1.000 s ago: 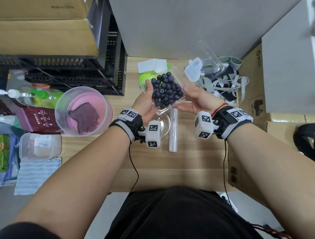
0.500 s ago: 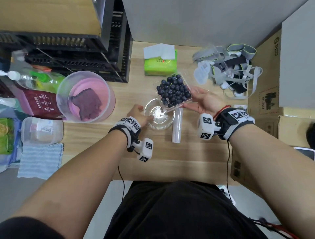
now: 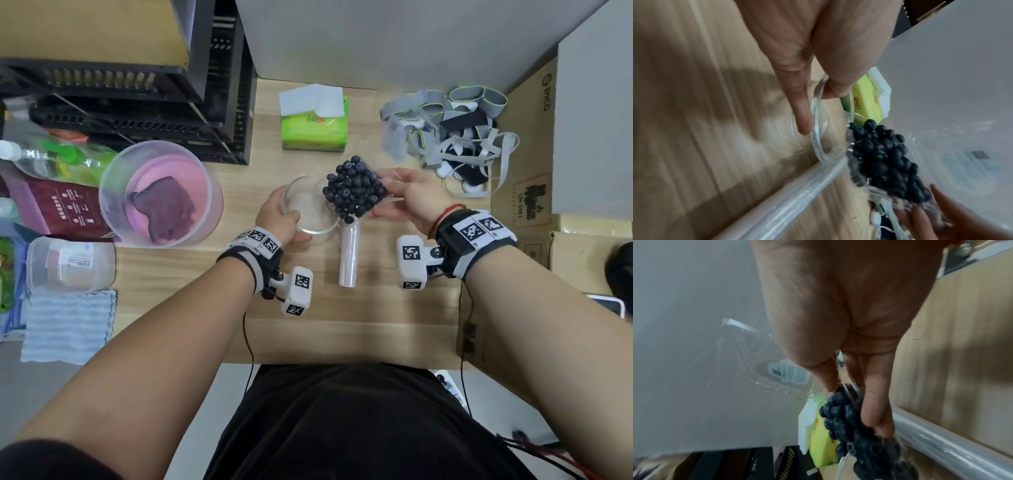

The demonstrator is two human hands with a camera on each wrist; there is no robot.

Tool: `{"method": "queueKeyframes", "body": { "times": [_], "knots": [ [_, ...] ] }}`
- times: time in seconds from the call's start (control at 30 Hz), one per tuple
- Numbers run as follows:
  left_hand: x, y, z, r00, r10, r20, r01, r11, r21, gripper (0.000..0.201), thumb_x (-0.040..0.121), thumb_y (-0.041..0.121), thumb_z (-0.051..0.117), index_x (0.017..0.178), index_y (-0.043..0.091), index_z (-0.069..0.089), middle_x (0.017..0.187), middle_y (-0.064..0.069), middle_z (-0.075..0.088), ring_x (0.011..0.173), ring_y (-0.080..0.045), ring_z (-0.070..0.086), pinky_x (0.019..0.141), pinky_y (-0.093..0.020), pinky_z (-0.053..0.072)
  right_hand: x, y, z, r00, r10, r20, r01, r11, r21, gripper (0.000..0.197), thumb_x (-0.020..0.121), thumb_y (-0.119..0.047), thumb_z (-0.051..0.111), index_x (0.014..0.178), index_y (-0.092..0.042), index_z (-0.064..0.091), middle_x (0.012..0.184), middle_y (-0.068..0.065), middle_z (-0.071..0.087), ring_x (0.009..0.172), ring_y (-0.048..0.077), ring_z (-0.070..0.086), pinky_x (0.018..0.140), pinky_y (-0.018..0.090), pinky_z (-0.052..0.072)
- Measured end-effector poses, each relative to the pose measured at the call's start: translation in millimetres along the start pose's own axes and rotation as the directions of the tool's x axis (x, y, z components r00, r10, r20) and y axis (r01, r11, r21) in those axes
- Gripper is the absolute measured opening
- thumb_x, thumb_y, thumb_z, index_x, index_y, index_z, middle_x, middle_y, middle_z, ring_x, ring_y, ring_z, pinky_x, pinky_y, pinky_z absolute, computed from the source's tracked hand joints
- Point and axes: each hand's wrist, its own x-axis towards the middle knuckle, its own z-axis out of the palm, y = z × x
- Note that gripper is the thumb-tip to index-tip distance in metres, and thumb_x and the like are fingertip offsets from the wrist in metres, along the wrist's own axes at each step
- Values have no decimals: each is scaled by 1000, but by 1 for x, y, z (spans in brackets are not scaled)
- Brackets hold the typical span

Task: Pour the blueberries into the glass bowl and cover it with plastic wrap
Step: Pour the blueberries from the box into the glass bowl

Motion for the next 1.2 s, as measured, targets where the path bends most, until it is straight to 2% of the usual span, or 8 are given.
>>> {"method": "queueKeyframes", "body": {
  "times": [0.2, 0.33, 0.53, 0.63, 0.93, 1.03, 1.13, 1.2],
  "knots": [
    [0, 24, 15, 999, 16, 44, -14, 998, -59, 66, 89, -6, 50, 140, 37, 52, 130, -12, 51, 74, -31, 74, 66, -45, 65, 2, -27, 16, 989, -123, -87, 87, 936, -341, 23, 99, -8, 52, 119, -7, 64, 120, 18, 63, 65, 34, 73, 70, 38, 63],
    [-1, 32, 23, 997, 54, 59, -49, 996, -77, 66, 85, -5, 54, 135, 38, 55, 127, -15, 56, 90, -34, 72, 67, -48, 64, 1, -37, 22, 976, -190, -108, 119, 875, -470, 21, 98, -11, 52, 114, -13, 65, 119, 13, 63, 61, 33, 70, 76, 46, 61],
    [-1, 36, 29, 996, 41, 76, -33, 995, -94, 64, 87, -8, 52, 133, 35, 56, 119, -12, 59, 94, -37, 70, 67, -54, 63, -3, -49, 25, 929, -345, -134, 165, 710, -685, 25, 98, -27, 49, 102, -15, 72, 91, 10, 75, 59, 24, 73, 73, 39, 61],
    [-3, 38, 31, 995, 27, 94, -17, 994, -106, 61, 86, -7, 57, 127, 38, 56, 108, -7, 59, 101, -40, 68, 68, -58, 62, -3, -56, 28, 926, -349, -147, 155, 703, -695, 29, 100, -32, 47, 97, -16, 71, 88, 12, 75, 60, 26, 72, 72, 43, 61],
    [-3, 36, 33, 993, 10, 121, 6, 990, -138, 55, 89, -1, 64, 130, 34, 56, 121, -13, 64, 99, -37, 71, 64, -49, 64, -6, -64, 33, 942, -266, -206, 102, 810, -577, 24, 99, -30, 53, 96, -17, 72, 100, 12, 71, 81, 24, 71, 71, 44, 63],
    [-3, 35, 33, 991, -1, 133, 21, 988, -151, 60, 89, -4, 63, 137, 30, 53, 119, -13, 64, 94, -36, 73, 60, -43, 63, -8, -65, 34, 942, -288, -170, 125, 775, -620, 28, 99, -32, 54, 101, -12, 73, 102, 15, 72, 70, 20, 69, 68, 40, 63],
    [-4, 34, 34, 990, -2, 141, 26, 986, -167, 62, 90, -11, 53, 138, 28, 53, 111, -11, 66, 89, -32, 74, 55, -39, 62, -9, -67, 38, 906, -399, -141, 181, 668, -721, 33, 96, -37, 54, 93, -11, 74, 90, 17, 73, 77, 31, 70, 76, 48, 59],
    [-5, 36, 35, 990, -2, 139, 26, 985, -172, 61, 89, -10, 53, 136, 30, 55, 115, -14, 67, 93, -36, 73, 58, -42, 63, -12, -69, 41, 880, -464, -105, 213, 580, -786, 29, 96, -34, 53, 91, -16, 75, 79, 10, 71, 80, 29, 67, 78, 37, 55]
  ]
}}
